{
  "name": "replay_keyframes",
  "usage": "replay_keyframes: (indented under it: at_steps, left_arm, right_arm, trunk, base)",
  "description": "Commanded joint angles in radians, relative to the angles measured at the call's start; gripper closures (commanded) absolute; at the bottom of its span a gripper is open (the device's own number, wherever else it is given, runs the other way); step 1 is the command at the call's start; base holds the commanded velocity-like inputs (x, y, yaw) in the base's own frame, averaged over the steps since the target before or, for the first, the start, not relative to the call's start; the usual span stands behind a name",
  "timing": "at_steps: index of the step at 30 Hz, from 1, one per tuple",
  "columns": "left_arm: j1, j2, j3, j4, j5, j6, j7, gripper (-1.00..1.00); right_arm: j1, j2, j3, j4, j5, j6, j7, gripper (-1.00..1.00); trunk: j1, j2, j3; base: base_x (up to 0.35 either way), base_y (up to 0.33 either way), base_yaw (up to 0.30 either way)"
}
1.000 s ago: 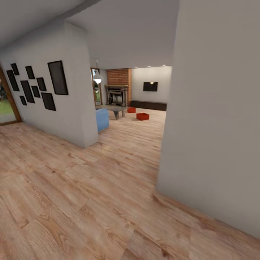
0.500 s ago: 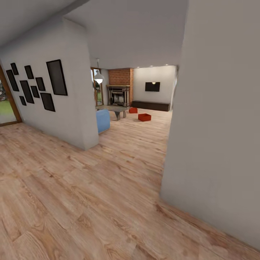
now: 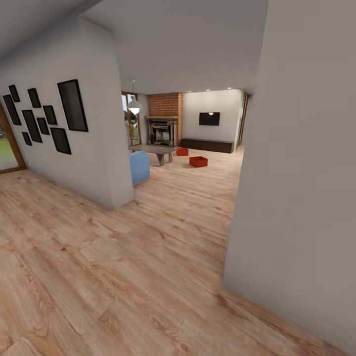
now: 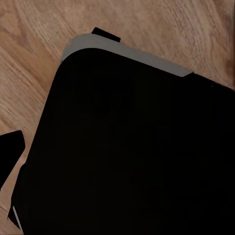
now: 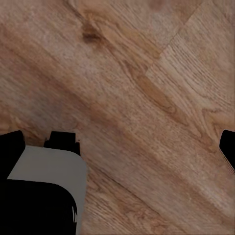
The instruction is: Move the two storage containers from the living room to the garage. In the garage, place one container on the floor and stack the other container on top of it (either order is fine).
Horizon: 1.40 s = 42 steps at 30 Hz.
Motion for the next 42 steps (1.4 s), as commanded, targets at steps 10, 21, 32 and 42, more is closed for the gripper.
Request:
replay_keyframes:
  at_steps: [10, 21, 32, 42]
  left_arm:
    - [0.0, 0.001, 0.003, 0.0, 0.003, -0.002, 0.0, -1.0]
    - [0.0, 0.001, 0.003, 0.0, 0.004, -0.002, 0.0, -1.0]
    - [0.0, 0.001, 0.003, -0.001, 0.005, -0.002, 0.0, -1.0]
    - [0.0, 0.001, 0.003, -0.002, 0.005, -0.002, 0.0, -1.0]
  right_arm:
    - [-0.001, 0.002, 0.008, 0.003, -0.009, -0.006, 0.002, -1.0]
    - [-0.001, 0.002, 0.008, 0.003, -0.009, -0.004, 0.002, -1.0]
    - [-0.001, 0.001, 0.008, 0.003, -0.009, -0.005, 0.002, -1.0]
    - [-0.001, 0.001, 0.008, 0.003, -0.01, -0.006, 0.002, -1.0]
  trunk:
    - [0.001, 0.0, -0.001]
    - [0.001, 0.0, -0.001]
    - [0.001, 0.0, -0.001]
    - [0.001, 0.0, -0.001]
  base:
    - [0.322, 0.0, 0.0]
    - [0.322, 0.0, 0.0]
    - [0.322, 0.0, 0.0]
    - [0.322, 0.0, 0.0]
